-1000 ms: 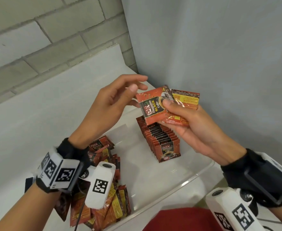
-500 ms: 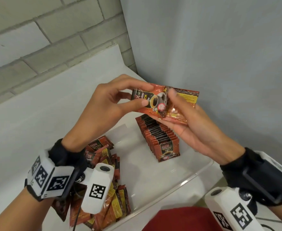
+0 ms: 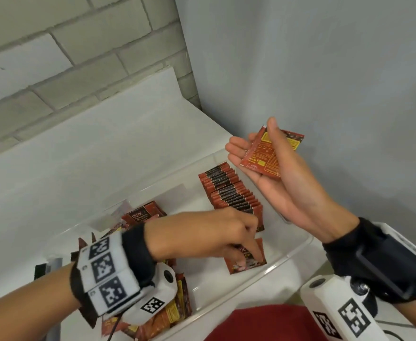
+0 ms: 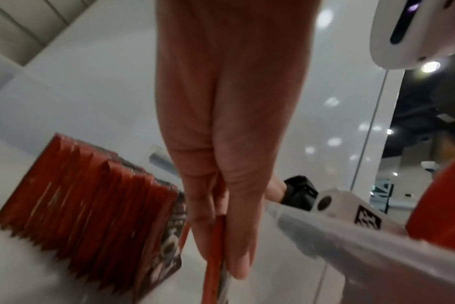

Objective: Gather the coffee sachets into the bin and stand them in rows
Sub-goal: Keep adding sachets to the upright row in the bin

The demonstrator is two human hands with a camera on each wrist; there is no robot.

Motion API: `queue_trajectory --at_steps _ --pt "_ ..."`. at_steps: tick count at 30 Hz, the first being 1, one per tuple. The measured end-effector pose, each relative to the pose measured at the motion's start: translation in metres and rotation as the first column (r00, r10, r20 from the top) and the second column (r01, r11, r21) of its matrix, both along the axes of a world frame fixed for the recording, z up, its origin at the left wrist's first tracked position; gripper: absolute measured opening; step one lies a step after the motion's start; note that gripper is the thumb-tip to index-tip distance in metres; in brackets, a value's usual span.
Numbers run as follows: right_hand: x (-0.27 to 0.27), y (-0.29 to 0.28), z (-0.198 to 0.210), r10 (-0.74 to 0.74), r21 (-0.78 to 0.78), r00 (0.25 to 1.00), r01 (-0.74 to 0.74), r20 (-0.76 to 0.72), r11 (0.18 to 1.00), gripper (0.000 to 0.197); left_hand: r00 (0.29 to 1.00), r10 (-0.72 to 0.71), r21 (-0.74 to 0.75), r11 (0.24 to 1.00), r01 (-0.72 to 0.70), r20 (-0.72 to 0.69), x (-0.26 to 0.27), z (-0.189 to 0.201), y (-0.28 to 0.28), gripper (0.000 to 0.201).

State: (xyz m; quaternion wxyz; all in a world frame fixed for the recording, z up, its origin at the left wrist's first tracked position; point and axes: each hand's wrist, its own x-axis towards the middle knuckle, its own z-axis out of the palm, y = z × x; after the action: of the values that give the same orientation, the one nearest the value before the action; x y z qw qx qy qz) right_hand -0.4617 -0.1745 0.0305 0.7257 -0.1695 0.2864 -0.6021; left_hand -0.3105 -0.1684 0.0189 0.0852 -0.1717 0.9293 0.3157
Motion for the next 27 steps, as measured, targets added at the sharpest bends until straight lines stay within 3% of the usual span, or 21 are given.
queue_trajectory --at_steps 6,10,14,17,18,23,27 --pt "0.0 0.002 0.002 0.004 -0.002 1.0 -0.004 -0.012 1.0 0.052 0.998 -0.051 -0.243 0.969 0.039 -0.045 -0.013 -0.016 0.004 0.021" --pt "0.001 0.002 0.003 0.004 -0.002 1.0 -0.004 -0.013 1.0 0.053 0.996 0.077 -0.343 0.935 -0.088 -0.045 -0.017 -0.034 0.0 0.03" --pt "0.001 0.002 0.004 0.009 -0.002 1.0 -0.009 -0.012 1.0 0.053 0.937 0.348 -0.15 0.925 -0.35 -0.04 -0.019 -0.033 0.002 0.037" --pt "0.001 0.002 0.004 0.006 -0.006 1.0 -0.006 -0.013 1.0 0.051 0.906 0.418 -0.128 0.897 -0.423 -0.068 -0.024 -0.027 0.003 0.012" --pt "0.001 0.002 0.004 0.004 -0.006 1.0 -0.004 -0.012 1.0 0.05 0.897 0.436 -0.107 0.891 -0.442 -0.077 -0.025 -0.024 0.004 0.011" --pt "0.001 0.002 0.004 -0.001 -0.001 1.0 0.001 -0.012 1.0 0.053 0.917 0.386 -0.279 0.874 -0.398 -0.101 -0.021 -0.021 0.007 0.019" --pt "0.0 0.002 0.003 -0.003 0.0 1.0 0.003 -0.006 1.0 0.056 0.985 0.172 -0.648 0.746 -0.152 -0.033 -0.013 -0.026 0.004 0.005"
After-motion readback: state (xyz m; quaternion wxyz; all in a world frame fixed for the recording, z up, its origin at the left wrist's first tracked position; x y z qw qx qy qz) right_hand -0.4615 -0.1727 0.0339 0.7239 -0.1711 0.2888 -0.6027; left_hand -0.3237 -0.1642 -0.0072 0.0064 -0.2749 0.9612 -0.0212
